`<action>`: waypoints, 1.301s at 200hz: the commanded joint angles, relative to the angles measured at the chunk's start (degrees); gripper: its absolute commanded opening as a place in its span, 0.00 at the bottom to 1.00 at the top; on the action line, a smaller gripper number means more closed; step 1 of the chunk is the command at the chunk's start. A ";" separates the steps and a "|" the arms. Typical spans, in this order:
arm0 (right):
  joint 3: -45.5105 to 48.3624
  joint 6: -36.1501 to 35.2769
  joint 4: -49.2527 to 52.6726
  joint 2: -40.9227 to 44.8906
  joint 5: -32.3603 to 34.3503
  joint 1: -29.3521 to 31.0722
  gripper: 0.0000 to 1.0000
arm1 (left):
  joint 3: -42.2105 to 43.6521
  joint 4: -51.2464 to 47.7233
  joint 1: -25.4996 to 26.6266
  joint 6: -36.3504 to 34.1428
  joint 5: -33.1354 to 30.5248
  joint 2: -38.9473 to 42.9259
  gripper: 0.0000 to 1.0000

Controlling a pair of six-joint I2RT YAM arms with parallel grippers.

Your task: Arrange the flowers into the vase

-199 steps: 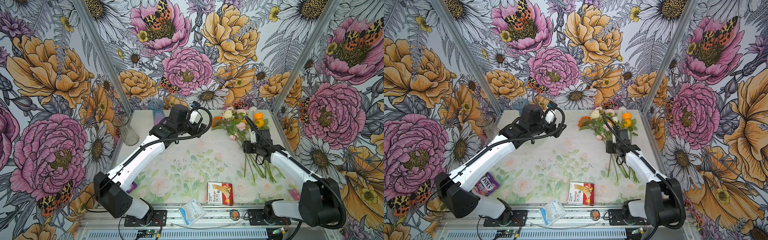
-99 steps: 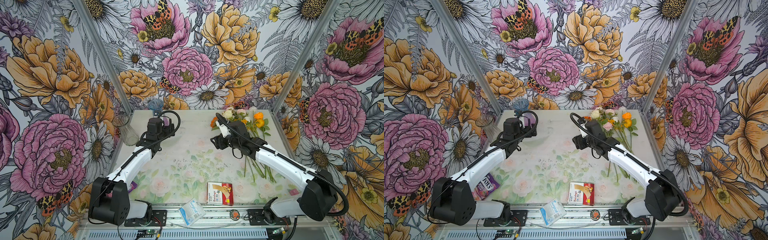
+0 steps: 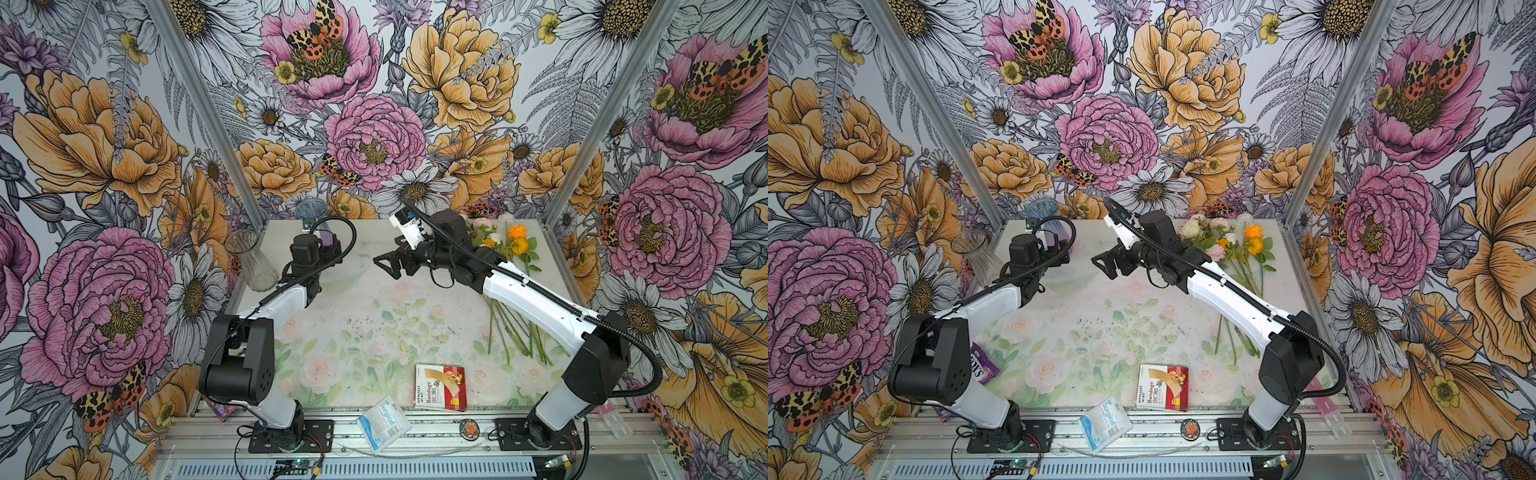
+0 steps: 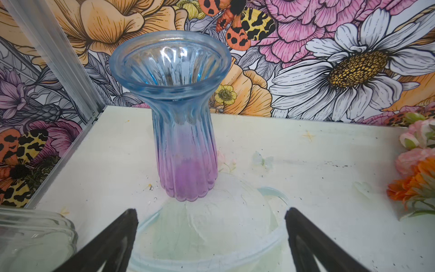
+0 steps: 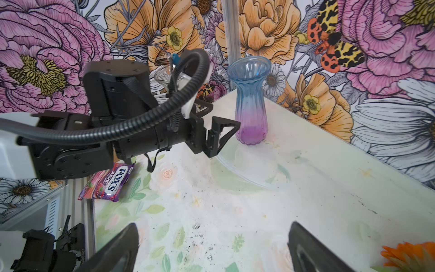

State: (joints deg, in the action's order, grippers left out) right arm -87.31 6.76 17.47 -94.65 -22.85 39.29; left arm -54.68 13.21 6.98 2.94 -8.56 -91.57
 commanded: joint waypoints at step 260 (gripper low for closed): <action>4.12 -1.86 -8.16 -3.74 -10.13 0.65 1.00 | -11.67 26.58 -6.64 -1.35 10.25 -23.12 0.99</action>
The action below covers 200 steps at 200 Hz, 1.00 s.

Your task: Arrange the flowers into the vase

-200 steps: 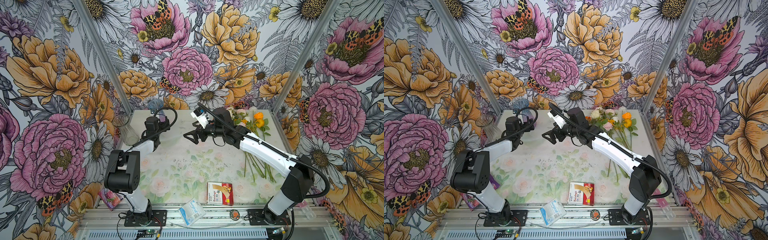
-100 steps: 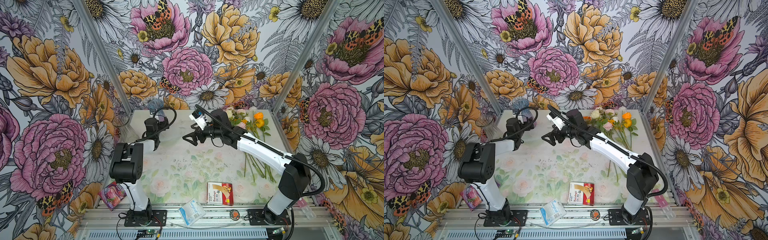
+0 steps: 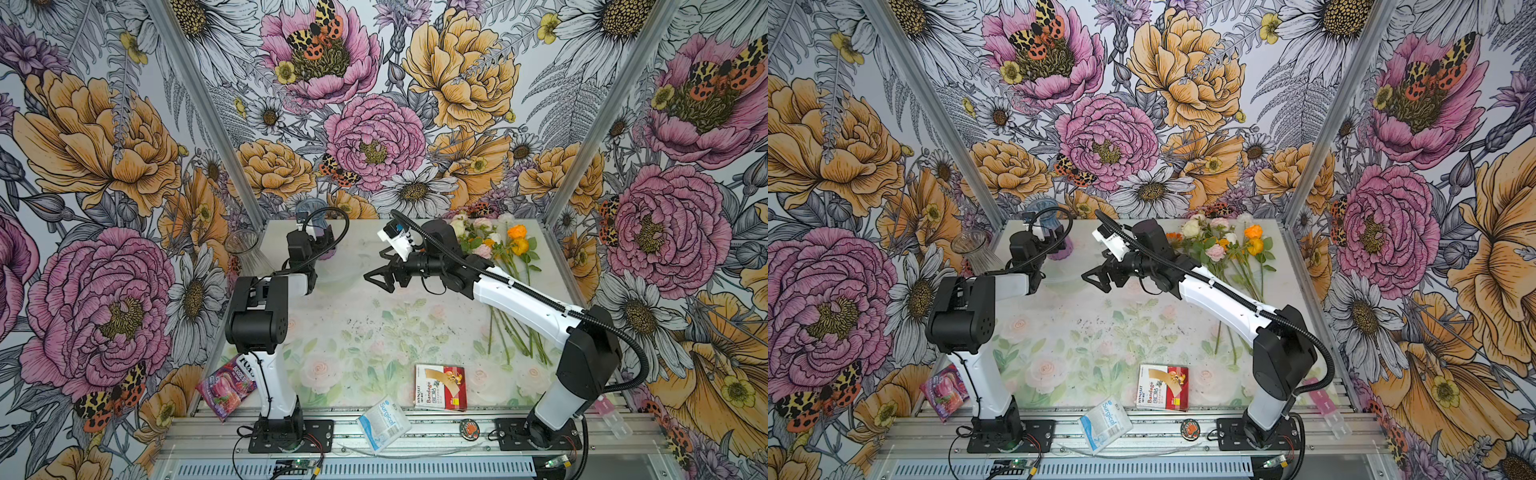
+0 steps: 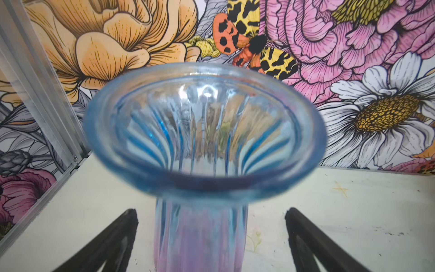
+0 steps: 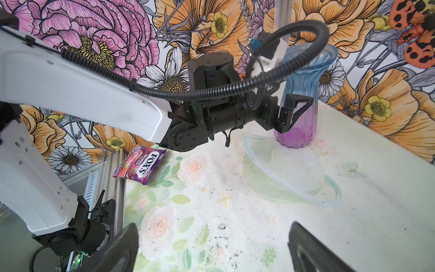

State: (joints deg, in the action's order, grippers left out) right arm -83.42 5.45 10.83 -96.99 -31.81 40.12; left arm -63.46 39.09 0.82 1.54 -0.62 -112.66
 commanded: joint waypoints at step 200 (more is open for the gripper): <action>0.36 -0.36 -1.69 -3.32 -1.40 -1.39 1.00 | -8.15 6.14 -1.86 -1.96 5.51 -8.03 0.78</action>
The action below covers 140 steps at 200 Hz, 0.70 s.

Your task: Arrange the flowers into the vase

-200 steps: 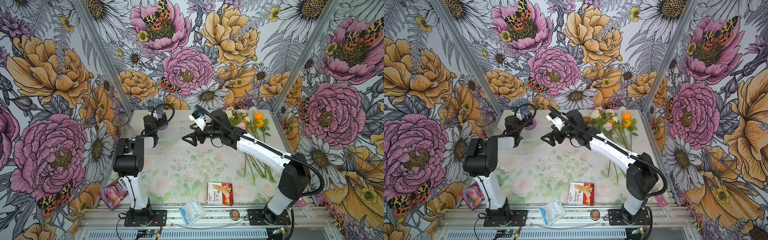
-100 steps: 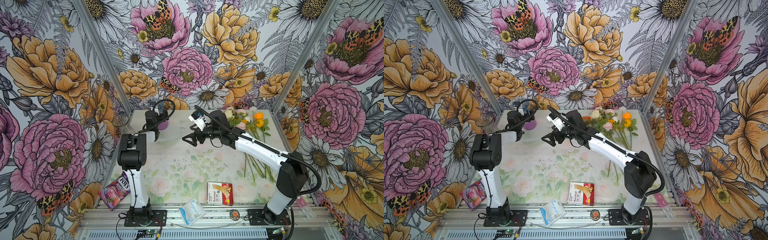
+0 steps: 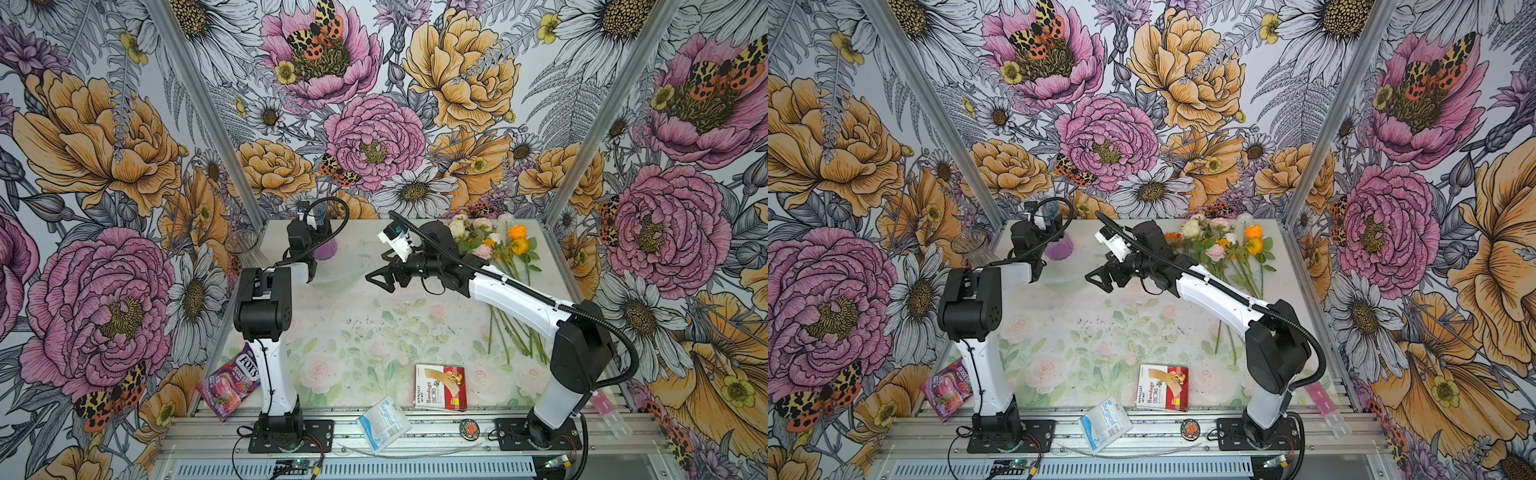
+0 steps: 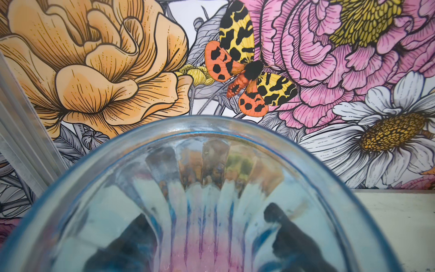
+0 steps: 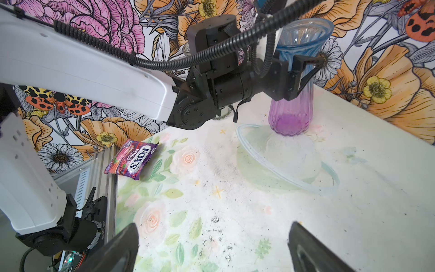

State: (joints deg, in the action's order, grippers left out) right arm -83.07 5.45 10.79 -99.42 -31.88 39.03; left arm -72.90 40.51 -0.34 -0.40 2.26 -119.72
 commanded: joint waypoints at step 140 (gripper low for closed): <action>0.31 0.97 -1.58 0.20 -0.03 -0.81 0.99 | 8.27 14.05 -2.53 3.92 11.75 5.22 0.41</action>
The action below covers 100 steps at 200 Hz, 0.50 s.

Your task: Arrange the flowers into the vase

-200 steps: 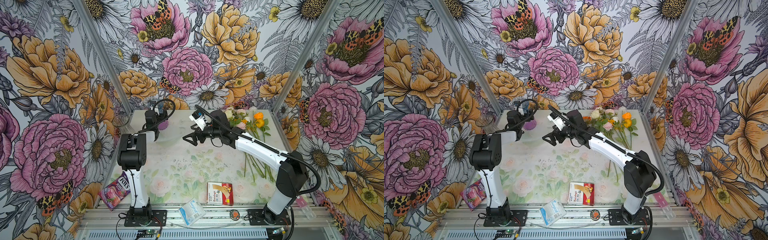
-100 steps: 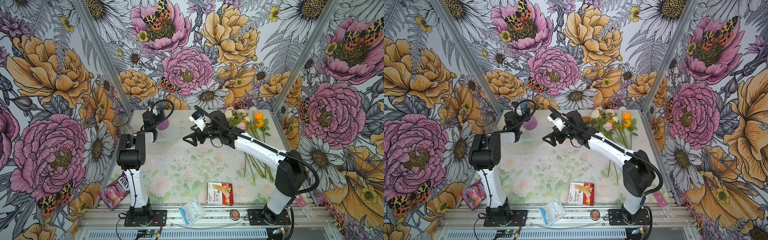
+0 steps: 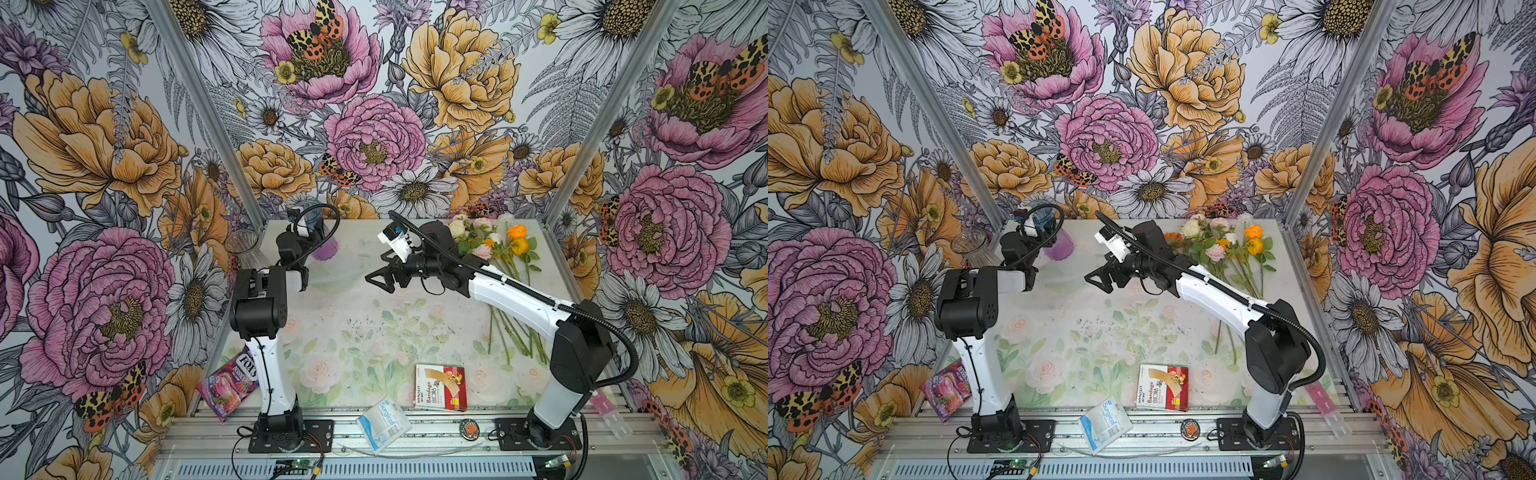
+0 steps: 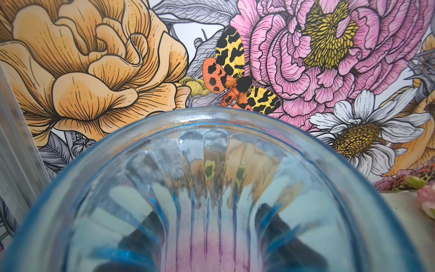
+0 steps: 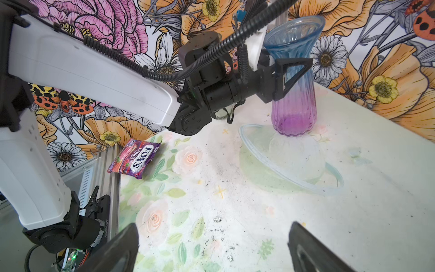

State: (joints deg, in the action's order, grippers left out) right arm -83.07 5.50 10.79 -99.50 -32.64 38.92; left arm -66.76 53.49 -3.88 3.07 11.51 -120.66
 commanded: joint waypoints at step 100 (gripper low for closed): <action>26.87 10.17 0.88 31.38 15.58 -4.12 0.99 | 21.68 -8.15 28.46 -9.37 -12.65 35.49 0.39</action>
State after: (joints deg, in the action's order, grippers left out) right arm -63.26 11.64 10.76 -78.24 -24.23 35.27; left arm -47.35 37.85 18.41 -3.49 4.71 -92.01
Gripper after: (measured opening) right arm 0.995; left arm 0.678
